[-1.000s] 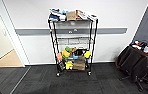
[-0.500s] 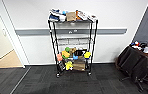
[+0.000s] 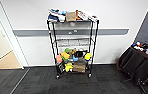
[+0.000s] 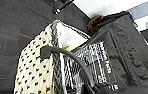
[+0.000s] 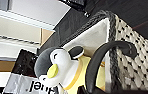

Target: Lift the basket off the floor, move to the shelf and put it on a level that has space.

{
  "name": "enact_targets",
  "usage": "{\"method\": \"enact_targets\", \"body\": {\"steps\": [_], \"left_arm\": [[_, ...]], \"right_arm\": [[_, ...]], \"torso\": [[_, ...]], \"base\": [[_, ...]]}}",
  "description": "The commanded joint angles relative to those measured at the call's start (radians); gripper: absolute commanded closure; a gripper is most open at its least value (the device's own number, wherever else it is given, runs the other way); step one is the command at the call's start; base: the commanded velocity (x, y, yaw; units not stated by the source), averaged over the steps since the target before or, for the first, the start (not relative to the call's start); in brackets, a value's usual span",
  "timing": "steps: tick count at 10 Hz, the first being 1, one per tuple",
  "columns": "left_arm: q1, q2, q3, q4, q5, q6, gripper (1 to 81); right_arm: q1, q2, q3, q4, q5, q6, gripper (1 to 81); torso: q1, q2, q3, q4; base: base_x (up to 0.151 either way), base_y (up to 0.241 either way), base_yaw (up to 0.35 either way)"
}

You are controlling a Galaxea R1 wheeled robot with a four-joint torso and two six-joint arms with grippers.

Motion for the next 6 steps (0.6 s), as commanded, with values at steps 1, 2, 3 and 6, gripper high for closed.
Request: {"method": "enact_targets", "body": {"steps": [1, 2, 3, 6], "left_arm": [[-0.122, -0.018, 0.086, 0.008, 0.008, -0.001, 81.1], [-0.122, -0.018, 0.086, 0.008, 0.008, -0.001, 81.1], [-0.121, -0.018, 0.088, 0.008, 0.008, -0.001, 81.1], [-0.122, -0.018, 0.088, 0.008, 0.008, -0.001, 81.1]], "right_arm": [[0.114, -0.008, 0.057, -0.013, -0.036, 0.013, 81.1], [0.114, -0.010, 0.058, -0.013, -0.036, 0.013, 81.1], [0.115, -0.010, 0.058, -0.013, -0.036, 0.013, 81.1], [0.114, -0.011, 0.060, -0.013, -0.036, 0.013, 81.1]], "torso": [[0.000, 0.000, 0.000, 0.000], [0.000, 0.000, 0.054, 0.000], [0.000, 0.000, 0.072, 0.000], [0.000, 0.000, 0.139, 0.000]], "base": [[0.110, 0.000, 0.000], [0.110, 0.000, 0.000], [0.110, 0.000, 0.000], [0.110, 0.000, 0.000]]}}
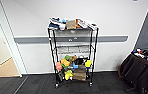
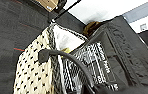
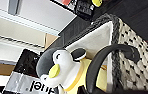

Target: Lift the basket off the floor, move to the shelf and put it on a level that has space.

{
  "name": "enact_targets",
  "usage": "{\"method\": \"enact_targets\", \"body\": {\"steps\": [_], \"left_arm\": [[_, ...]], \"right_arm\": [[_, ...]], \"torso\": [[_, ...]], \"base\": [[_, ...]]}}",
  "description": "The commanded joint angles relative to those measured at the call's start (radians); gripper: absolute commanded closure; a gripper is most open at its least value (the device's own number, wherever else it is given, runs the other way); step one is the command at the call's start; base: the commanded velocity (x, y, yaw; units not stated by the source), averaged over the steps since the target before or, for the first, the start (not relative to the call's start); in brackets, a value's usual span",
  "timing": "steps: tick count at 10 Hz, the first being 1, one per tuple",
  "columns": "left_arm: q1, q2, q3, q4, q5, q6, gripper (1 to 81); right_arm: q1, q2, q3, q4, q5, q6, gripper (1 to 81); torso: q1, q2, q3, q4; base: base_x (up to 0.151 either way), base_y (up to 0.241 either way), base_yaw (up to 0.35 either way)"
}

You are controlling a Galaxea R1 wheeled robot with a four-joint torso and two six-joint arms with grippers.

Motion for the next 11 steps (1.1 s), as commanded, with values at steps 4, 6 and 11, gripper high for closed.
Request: {"method": "enact_targets", "body": {"steps": [4, 6, 11], "left_arm": [[-0.129, -0.018, 0.088, 0.008, -0.007, -0.001, 81.1], [-0.127, -0.018, 0.094, 0.010, -0.007, -0.001, 81.1], [-0.128, -0.019, 0.103, 0.010, -0.009, 0.001, 81.1]], "right_arm": [[0.121, -0.011, 0.062, -0.010, -0.027, 0.013, 81.1], [0.121, -0.011, 0.065, -0.010, -0.027, 0.013, 81.1], [0.124, -0.013, 0.071, -0.010, -0.027, 0.013, 81.1]], "torso": [[-0.002, -0.002, 0.019, 0.000], [-0.002, -0.002, 0.017, 0.000], [-0.002, -0.002, 0.018, 0.000]], "base": [[0.110, 0.000, 0.000], [0.112, 0.000, 0.000], [0.138, 0.000, 0.000]]}}
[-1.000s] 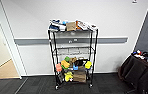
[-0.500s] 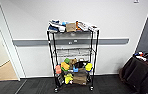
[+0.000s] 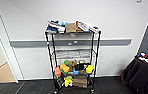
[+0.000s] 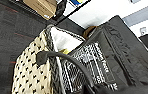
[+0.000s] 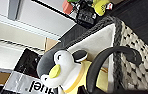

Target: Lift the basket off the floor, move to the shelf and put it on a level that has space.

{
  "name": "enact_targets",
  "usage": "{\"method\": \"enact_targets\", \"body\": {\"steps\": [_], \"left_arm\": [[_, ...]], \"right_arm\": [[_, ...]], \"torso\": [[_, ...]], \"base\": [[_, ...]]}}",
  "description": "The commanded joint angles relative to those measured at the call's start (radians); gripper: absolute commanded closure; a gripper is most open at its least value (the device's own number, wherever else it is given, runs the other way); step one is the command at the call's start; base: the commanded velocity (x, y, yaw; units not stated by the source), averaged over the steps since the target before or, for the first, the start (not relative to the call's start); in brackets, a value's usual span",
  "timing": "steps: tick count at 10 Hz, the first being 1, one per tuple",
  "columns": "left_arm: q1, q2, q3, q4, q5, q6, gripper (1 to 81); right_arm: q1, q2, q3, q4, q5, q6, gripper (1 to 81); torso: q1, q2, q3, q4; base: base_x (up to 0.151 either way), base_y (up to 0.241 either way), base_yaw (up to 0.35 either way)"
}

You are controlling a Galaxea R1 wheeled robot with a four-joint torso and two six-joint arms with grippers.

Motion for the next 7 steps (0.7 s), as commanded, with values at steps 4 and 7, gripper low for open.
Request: {"method": "enact_targets", "body": {"steps": [4, 7], "left_arm": [[-0.137, -0.020, 0.099, 0.013, -0.020, 0.000, 81.1], [-0.137, -0.020, 0.099, 0.013, -0.020, 0.000, 81.1]], "right_arm": [[0.127, -0.013, 0.072, -0.011, -0.017, 0.012, 81.1], [0.127, -0.016, 0.075, -0.011, -0.017, 0.012, 81.1]], "torso": [[0.000, 0.000, 0.000, 0.000], [0.000, 0.000, 0.000, 0.000]], "base": [[0.157, 0.000, 0.000], [0.157, 0.000, 0.000]]}}
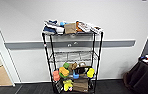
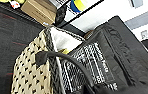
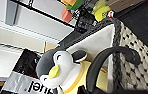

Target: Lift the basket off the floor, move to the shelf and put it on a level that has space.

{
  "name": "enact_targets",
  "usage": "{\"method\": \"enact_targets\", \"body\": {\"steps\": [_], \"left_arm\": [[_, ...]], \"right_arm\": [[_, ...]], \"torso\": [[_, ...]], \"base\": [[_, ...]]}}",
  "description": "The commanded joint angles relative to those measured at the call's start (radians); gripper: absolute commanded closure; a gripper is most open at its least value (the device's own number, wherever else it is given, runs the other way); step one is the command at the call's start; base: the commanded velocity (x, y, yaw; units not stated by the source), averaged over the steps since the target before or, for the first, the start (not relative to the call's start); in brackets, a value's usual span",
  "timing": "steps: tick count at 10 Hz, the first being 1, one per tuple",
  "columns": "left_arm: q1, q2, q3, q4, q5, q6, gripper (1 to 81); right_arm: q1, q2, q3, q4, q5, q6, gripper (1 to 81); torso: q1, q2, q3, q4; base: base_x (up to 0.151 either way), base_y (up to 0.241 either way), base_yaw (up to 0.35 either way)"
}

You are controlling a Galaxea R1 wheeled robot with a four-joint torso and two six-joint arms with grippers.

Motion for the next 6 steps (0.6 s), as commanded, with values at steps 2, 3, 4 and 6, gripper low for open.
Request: {"method": "enact_targets", "body": {"steps": [2, 3, 4, 6], "left_arm": [[-0.137, -0.018, 0.093, 0.014, -0.019, 0.000, 81.1], [-0.137, -0.018, 0.093, 0.015, -0.019, 0.000, 81.1], [-0.136, -0.018, 0.093, 0.014, -0.019, 0.000, 81.1], [-0.136, -0.018, 0.094, 0.015, -0.019, 0.000, 81.1]], "right_arm": [[0.127, -0.010, 0.076, -0.011, -0.017, 0.012, 81.1], [0.126, -0.010, 0.076, -0.011, -0.017, 0.012, 81.1], [0.126, -0.010, 0.077, -0.011, -0.017, 0.012, 81.1], [0.126, -0.010, 0.080, -0.012, -0.017, 0.012, 81.1]], "torso": [[0.000, 0.000, 0.000, 0.000], [0.000, 0.000, 0.000, 0.000], [0.000, 0.000, 0.000, 0.000], [0.000, 0.000, 0.000, 0.000]], "base": [[0.157, 0.000, 0.000], [0.157, 0.000, 0.000], [0.157, 0.000, 0.000], [0.157, 0.000, 0.000]]}}
